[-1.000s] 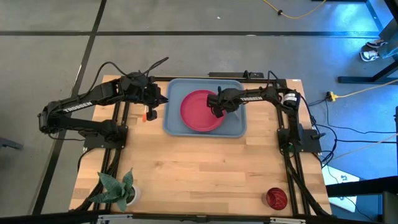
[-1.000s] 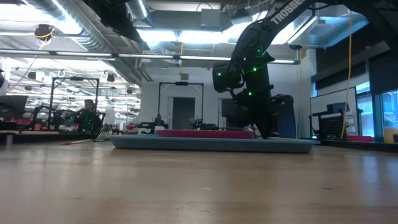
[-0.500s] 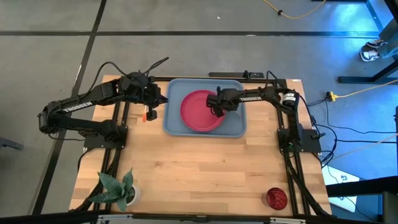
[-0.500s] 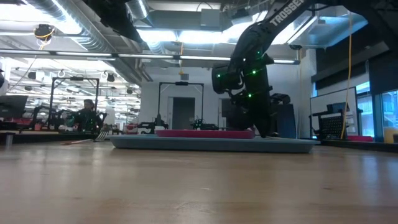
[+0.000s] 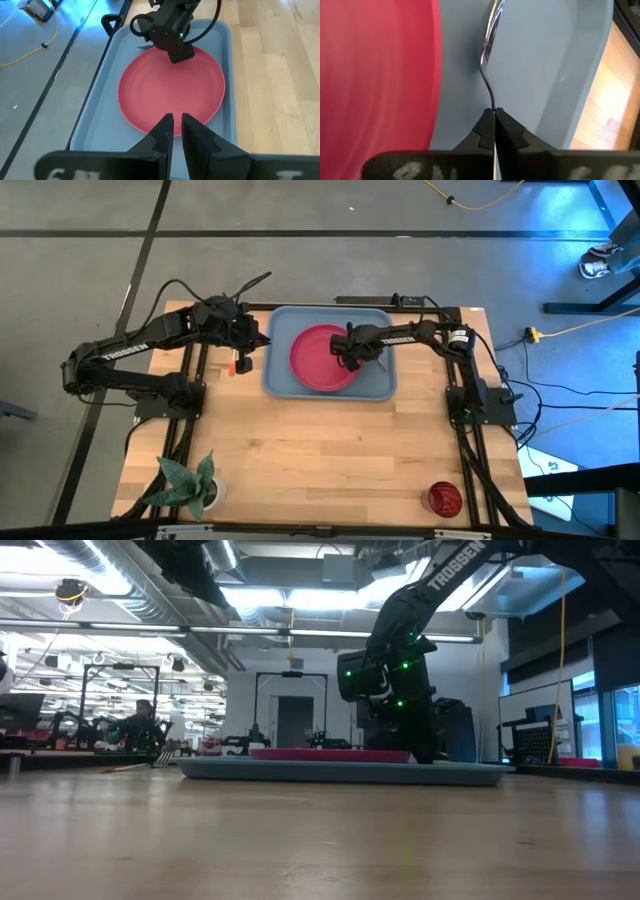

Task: Pick and place plate/cup/fork/spoon on tray
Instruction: Put the orange spoon on the blue serving tray at the right of the pink plate

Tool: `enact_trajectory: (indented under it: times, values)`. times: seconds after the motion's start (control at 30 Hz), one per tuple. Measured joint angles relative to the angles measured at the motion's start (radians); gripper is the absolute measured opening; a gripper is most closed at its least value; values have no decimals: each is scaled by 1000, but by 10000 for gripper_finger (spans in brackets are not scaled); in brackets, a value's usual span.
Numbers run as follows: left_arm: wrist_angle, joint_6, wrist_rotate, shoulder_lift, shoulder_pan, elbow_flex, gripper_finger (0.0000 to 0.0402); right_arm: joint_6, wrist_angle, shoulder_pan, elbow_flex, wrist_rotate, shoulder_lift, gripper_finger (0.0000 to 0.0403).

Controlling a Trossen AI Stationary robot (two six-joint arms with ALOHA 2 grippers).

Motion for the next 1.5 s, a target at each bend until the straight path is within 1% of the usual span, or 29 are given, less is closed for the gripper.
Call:
enact_trajectory:
  times: [0.13, 0.3, 0.4, 0.53, 0.73, 0.87, 1.03, 1.1, 1.2, 1.33, 1.5]
  values:
    - [0, 0, 0, 0, 0, 0, 30, 5, 6, 0, 0, -4, 0, 9]
    - [0, 0, 0, 0, 0, 0, 30, 5, 19, 0, 0, -37, 1, 43]
    - [0, 0, 0, 0, 0, 0, 30, 4, 23, -1, 0, -40, 1, 62]
    - [-4, 0, 0, 0, 0, 0, 30, 12, 18, -1, 0, -36, -4, 73]
    - [-8, 0, 0, 0, 0, 0, 30, 11, 1, 0, 0, -44, -39, 73]
    - [-9, 0, 0, 0, 0, 0, 30, 9, -19, 0, 12, -17, -63, 73]
    - [-11, 0, 0, 0, 0, 0, 30, 47, -154, -1, 59, -19, -85, 66]
    - [-10, -1, 0, 0, 0, 0, 30, 35, -174, -6, 65, -60, -107, 50]
    - [-11, -8, 0, 0, 0, 0, 30, 36, -173, -7, 66, -108, -125, 12]
    - [-12, -9, 0, 0, 0, 0, 30, 33, -169, -22, 62, -177, -126, 4]
    - [-12, -21, 0, 0, 0, 0, 30, 38, -156, -61, 7, -246, -127, 2]
